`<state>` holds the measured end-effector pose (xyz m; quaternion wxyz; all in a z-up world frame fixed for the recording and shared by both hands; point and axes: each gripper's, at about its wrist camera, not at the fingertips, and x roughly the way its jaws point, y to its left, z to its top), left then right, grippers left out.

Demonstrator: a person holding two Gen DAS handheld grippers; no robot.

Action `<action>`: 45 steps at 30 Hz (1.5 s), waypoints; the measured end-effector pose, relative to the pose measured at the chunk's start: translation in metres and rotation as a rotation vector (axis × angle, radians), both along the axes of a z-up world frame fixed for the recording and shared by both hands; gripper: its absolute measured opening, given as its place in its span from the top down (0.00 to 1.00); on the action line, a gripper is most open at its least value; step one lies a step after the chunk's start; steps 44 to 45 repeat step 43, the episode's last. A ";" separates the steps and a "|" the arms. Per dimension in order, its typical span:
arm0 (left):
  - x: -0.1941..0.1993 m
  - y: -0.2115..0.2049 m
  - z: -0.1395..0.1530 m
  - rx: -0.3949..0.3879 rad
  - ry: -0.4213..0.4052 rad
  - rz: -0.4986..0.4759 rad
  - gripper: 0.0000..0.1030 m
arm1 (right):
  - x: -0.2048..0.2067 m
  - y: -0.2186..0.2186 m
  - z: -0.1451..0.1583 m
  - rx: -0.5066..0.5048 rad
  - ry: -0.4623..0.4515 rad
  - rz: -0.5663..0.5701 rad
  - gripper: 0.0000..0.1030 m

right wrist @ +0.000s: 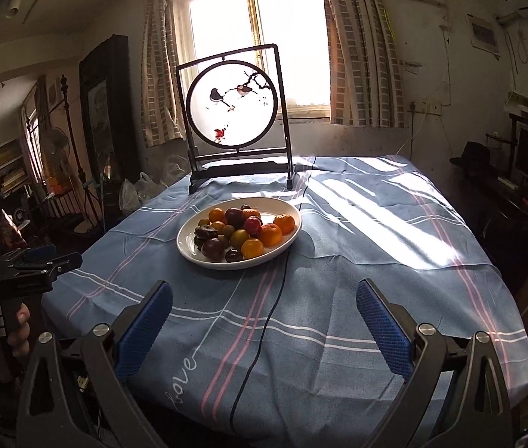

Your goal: Organize fruits

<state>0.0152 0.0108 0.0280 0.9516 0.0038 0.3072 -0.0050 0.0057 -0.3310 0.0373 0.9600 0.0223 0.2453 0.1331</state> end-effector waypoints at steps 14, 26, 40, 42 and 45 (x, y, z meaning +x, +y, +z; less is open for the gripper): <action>-0.014 0.004 0.010 0.002 -0.016 0.024 0.05 | -0.006 -0.007 -0.004 -0.006 0.011 -0.028 0.04; -0.022 0.004 0.015 0.025 -0.024 0.063 0.05 | -0.012 -0.015 -0.006 0.010 0.019 -0.040 0.04; -0.022 0.004 0.016 0.074 -0.041 0.097 0.05 | -0.014 -0.023 -0.008 0.020 0.026 -0.061 0.04; -0.021 0.004 0.015 0.080 -0.037 0.097 0.05 | -0.014 -0.024 -0.008 0.021 0.029 -0.061 0.04; -0.021 0.003 0.015 0.083 -0.037 0.098 0.05 | -0.013 -0.024 -0.009 0.019 0.030 -0.062 0.04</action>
